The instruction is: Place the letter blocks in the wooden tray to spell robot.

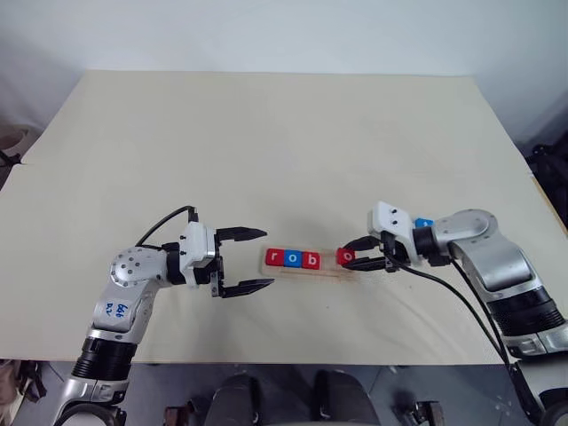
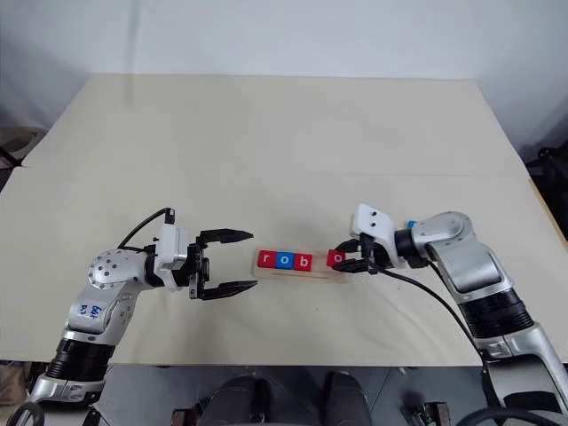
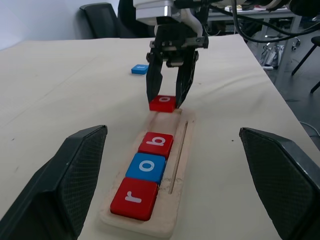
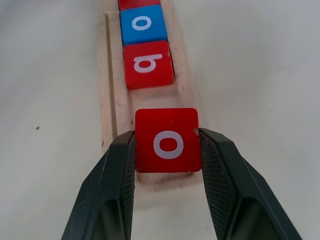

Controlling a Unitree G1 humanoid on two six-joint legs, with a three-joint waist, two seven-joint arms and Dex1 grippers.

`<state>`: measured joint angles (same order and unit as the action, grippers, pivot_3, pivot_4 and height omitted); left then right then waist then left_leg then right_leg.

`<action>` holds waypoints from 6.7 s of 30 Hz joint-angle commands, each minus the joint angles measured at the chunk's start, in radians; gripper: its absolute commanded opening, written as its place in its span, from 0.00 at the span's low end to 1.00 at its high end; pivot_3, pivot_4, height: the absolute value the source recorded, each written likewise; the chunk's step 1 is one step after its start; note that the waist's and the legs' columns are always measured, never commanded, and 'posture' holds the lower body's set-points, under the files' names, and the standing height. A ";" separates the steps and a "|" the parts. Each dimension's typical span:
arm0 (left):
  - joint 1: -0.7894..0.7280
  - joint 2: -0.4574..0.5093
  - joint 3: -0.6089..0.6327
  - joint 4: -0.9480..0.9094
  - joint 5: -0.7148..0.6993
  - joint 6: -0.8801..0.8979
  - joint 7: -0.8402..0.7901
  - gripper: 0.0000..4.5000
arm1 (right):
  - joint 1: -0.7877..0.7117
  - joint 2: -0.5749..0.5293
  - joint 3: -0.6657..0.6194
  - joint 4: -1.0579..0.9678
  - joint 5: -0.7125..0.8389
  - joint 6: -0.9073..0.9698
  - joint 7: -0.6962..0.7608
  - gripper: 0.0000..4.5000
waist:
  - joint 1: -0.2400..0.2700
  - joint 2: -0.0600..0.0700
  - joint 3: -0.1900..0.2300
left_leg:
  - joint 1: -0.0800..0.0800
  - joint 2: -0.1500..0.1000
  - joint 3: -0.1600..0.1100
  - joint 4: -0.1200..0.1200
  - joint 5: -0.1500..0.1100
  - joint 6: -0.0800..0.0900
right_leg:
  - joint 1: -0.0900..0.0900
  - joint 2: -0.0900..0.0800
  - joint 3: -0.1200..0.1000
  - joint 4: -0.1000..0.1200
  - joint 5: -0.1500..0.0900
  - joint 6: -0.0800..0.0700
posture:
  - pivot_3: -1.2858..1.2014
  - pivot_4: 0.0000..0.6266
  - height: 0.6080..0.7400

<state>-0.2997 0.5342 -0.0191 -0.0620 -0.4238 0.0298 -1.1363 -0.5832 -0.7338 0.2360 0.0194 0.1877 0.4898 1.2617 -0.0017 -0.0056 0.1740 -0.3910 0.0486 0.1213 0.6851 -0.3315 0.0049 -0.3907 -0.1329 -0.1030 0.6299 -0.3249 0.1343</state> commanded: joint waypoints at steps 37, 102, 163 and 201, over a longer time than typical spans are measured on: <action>0.000 0.000 0.008 -0.009 0.003 -0.020 0.024 1.00 | 0.017 -0.018 0.003 -0.026 -0.017 -0.055 -0.020 0.00 | 0.000 0.000 0.000 | 0.000 0.000 0.000 0.000 0.000 0.000 | 0.000 0.000 0.000 0.000 0.000 0.000 | 0.52 0.24 1.00; -0.061 -0.027 0.018 0.096 0.015 -0.059 0.007 1.00 | 0.255 0.166 -0.554 -0.011 0.119 0.274 -0.921 0.99 | 0.000 0.000 -0.001 | 0.000 0.000 0.001 -0.001 0.000 0.000 | -0.001 0.000 0.002 0.001 0.000 0.000 | 0.52 0.24 1.00; -0.025 -0.005 0.012 0.026 -0.005 -0.031 -0.017 1.00 | 0.056 -0.184 -0.094 0.283 0.028 -0.336 0.122 0.99 | 0.002 0.000 -0.001 | 0.001 0.000 0.002 0.000 0.000 0.001 | 0.001 0.000 0.001 -0.001 0.000 0.000 | 0.52 0.24 1.00; 0.010 0.006 0.018 -0.018 -0.008 -0.009 0.000 1.00 | 0.009 -0.062 -0.036 0.017 0.009 -0.127 0.056 0.32 | 0.000 0.000 -0.001 | 0.001 0.000 0.000 0.001 0.000 0.000 | 0.000 0.000 0.001 0.001 0.000 0.000 | 0.52 0.24 1.00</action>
<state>-0.2987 0.5339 -0.0105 -0.0351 -0.4245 0.0235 -1.1430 -0.5647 -0.7985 0.2019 0.0611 0.1943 0.3589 1.3211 -0.0016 -0.0060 0.1732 -0.3904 0.0486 0.1215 0.6857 -0.3312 0.0048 -0.3904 -0.1329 -0.1023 0.6305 -0.3250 0.1340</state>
